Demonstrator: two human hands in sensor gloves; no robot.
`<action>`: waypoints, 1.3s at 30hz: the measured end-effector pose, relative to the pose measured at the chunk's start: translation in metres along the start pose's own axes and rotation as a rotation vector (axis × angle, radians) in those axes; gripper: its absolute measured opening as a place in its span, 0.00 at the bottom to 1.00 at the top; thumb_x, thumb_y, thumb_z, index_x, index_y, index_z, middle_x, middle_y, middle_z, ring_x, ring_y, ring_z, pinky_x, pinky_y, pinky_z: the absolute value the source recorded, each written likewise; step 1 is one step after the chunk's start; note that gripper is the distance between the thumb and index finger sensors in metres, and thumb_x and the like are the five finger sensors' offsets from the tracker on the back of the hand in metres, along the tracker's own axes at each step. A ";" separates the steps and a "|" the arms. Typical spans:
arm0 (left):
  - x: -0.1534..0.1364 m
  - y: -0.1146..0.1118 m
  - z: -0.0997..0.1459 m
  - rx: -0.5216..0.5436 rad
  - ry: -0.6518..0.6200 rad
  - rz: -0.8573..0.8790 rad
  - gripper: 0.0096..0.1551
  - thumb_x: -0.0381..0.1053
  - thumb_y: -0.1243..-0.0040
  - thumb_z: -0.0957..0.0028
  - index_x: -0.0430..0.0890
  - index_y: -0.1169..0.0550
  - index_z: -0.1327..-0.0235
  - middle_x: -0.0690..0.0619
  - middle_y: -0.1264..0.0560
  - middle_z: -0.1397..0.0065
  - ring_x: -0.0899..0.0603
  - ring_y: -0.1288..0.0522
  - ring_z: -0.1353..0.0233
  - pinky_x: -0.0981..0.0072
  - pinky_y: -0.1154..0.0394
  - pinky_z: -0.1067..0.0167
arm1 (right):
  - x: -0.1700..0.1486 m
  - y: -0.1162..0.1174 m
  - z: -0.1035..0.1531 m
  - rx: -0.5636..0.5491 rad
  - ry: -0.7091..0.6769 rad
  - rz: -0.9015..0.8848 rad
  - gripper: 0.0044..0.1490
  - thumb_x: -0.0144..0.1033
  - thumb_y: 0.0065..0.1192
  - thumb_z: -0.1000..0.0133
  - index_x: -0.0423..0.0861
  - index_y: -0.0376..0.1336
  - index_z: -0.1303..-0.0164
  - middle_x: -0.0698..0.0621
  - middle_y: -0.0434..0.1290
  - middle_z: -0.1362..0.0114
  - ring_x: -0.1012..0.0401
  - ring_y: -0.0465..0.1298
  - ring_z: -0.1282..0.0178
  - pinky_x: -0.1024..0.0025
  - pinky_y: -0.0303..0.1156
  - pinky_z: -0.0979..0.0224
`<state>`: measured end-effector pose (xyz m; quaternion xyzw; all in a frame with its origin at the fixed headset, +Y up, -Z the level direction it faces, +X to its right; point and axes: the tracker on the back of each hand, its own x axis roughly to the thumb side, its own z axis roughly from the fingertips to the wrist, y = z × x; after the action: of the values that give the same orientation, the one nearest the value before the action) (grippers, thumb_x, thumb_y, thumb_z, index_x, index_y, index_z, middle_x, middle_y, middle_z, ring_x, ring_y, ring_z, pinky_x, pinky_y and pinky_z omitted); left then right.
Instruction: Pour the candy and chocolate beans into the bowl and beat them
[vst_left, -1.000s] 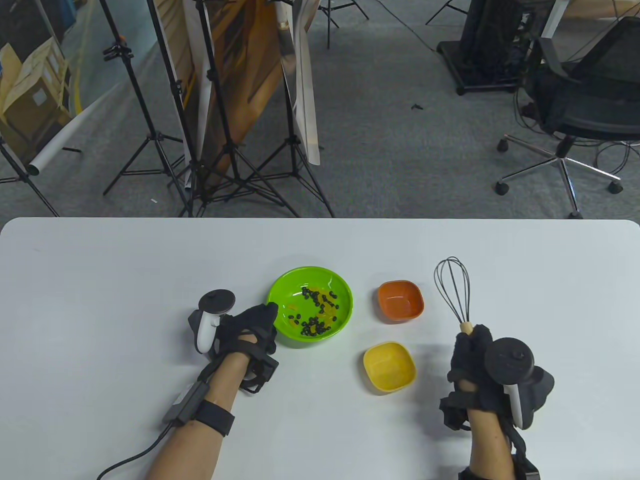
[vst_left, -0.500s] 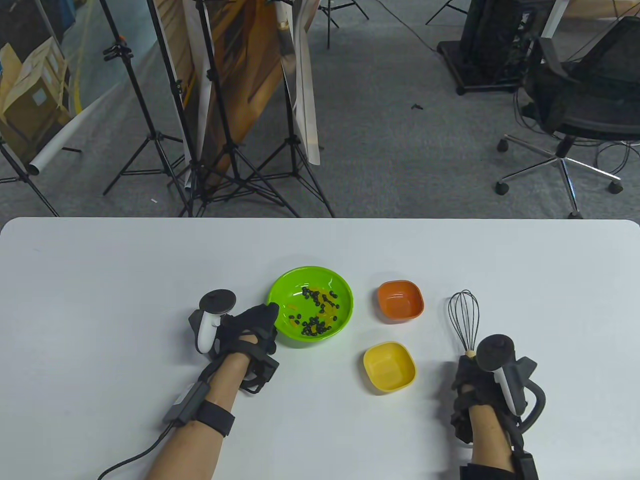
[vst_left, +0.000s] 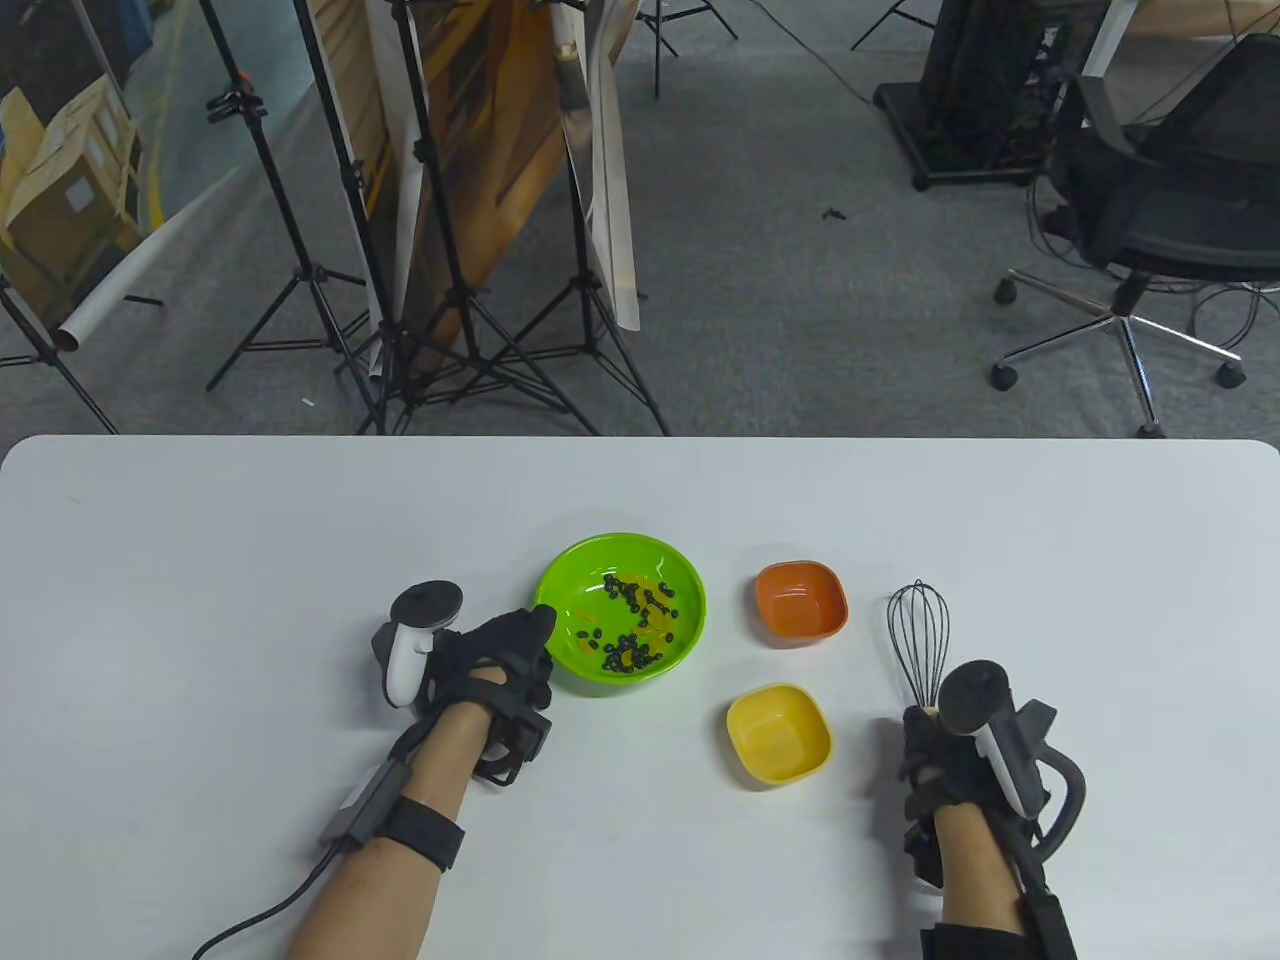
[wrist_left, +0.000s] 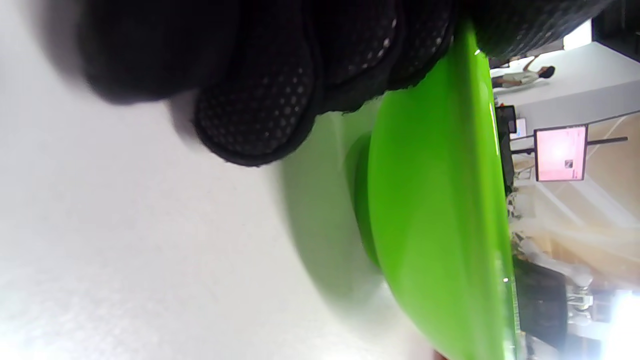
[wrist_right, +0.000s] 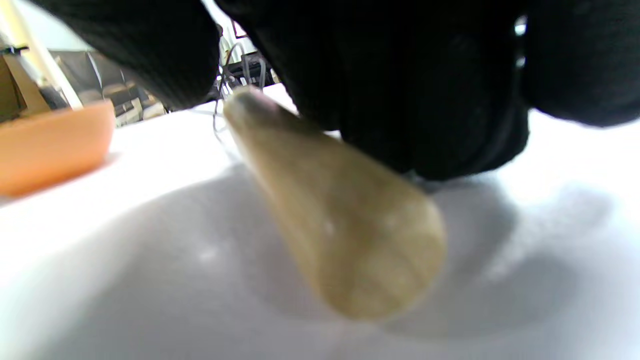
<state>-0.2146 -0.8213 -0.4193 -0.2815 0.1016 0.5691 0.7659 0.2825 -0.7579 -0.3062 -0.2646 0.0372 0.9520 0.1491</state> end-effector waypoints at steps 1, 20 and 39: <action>-0.001 0.001 0.000 -0.002 0.001 0.014 0.27 0.70 0.46 0.51 0.49 0.21 0.57 0.55 0.18 0.58 0.45 0.14 0.60 0.65 0.15 0.66 | 0.001 -0.003 0.002 -0.010 -0.010 -0.003 0.42 0.56 0.64 0.46 0.34 0.70 0.37 0.33 0.80 0.45 0.41 0.83 0.57 0.42 0.80 0.58; 0.023 0.016 0.105 0.426 -0.215 -0.402 0.41 0.73 0.46 0.55 0.44 0.24 0.42 0.44 0.20 0.41 0.32 0.16 0.44 0.50 0.16 0.55 | 0.110 -0.018 0.090 -0.119 -0.470 -0.058 0.44 0.62 0.57 0.45 0.42 0.65 0.28 0.32 0.72 0.30 0.35 0.77 0.38 0.32 0.75 0.45; 0.013 -0.051 0.194 0.489 -0.467 -0.978 0.52 0.76 0.50 0.55 0.56 0.45 0.19 0.46 0.53 0.11 0.24 0.57 0.15 0.14 0.52 0.32 | 0.160 0.026 0.152 -0.186 -0.725 -0.016 0.51 0.65 0.53 0.45 0.51 0.46 0.16 0.30 0.49 0.17 0.28 0.51 0.20 0.15 0.55 0.37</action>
<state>-0.1949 -0.7148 -0.2497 0.0217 -0.0830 0.1569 0.9839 0.0696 -0.7177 -0.2582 0.0771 -0.1068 0.9820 0.1356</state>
